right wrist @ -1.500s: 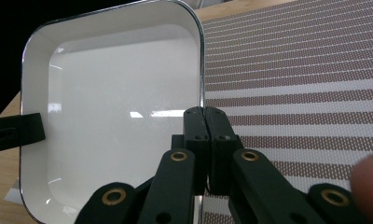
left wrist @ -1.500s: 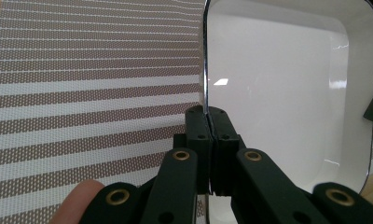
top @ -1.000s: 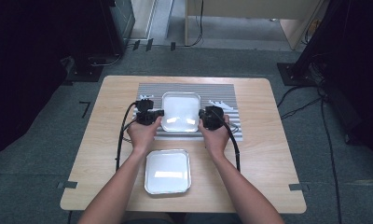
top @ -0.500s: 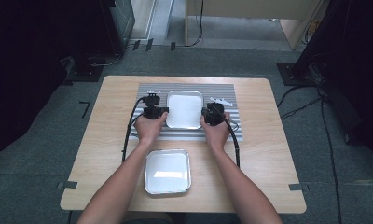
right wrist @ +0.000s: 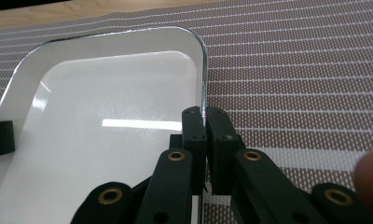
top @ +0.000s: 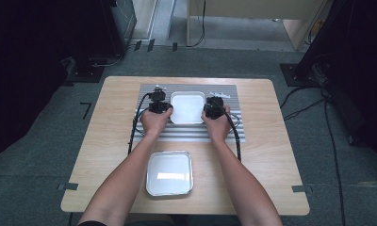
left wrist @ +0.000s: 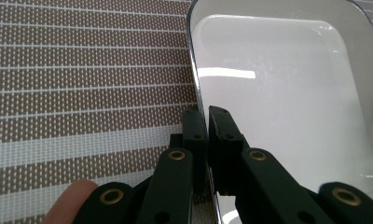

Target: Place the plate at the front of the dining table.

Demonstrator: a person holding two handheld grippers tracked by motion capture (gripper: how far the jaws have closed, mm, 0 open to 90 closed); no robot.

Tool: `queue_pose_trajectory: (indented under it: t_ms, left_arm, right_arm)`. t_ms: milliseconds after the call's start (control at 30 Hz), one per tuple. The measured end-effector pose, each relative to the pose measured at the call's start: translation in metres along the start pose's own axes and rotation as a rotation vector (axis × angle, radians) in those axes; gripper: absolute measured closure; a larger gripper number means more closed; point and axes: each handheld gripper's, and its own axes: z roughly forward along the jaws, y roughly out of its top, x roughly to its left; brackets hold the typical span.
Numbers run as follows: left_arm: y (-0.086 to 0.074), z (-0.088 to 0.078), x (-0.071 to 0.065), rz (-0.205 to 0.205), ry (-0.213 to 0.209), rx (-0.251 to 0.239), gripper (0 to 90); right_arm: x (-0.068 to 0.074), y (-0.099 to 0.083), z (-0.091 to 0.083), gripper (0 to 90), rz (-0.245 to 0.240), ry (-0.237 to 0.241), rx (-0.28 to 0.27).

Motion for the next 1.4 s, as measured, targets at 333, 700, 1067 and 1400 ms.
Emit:
queue_pose_trajectory:
  t_ms: [333,700,1067,1400]
  left_arm:
    - [0.004,0.008,-0.002,0.004,0.029,-0.010,85.6]
    - [0.003,0.012,-0.003,0.035,0.038,-0.042,84.4]
    - [-0.008,0.005,0.009,0.066,-0.024,-0.196,46.0]
    - [-0.016,-0.019,0.016,0.123,0.034,-0.216,13.6]
  right_arm:
    - [0.001,0.003,0.014,87.4,-0.026,-0.026,-0.013]
    - [-0.005,-0.002,0.020,84.2,-0.021,0.005,-0.023]
    - [-0.010,-0.003,0.017,61.9,-0.094,0.036,-0.080]
    - [-0.021,0.002,-0.006,27.9,-0.088,0.154,-0.009]
